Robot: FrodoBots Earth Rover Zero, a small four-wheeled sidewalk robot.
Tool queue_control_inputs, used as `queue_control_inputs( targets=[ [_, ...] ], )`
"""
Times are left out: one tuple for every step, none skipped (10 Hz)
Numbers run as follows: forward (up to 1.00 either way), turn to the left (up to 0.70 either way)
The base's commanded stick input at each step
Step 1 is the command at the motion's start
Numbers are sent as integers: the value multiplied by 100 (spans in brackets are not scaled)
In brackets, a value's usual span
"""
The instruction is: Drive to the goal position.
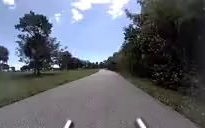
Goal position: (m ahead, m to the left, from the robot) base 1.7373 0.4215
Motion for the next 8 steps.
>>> queue_control_inputs(
  targets=[
    [50,0],
    [50,0],
    [50,0],
    [50,0],
    [50,0],
    [50,0],
    [50,0],
    [50,0]
  ],
)
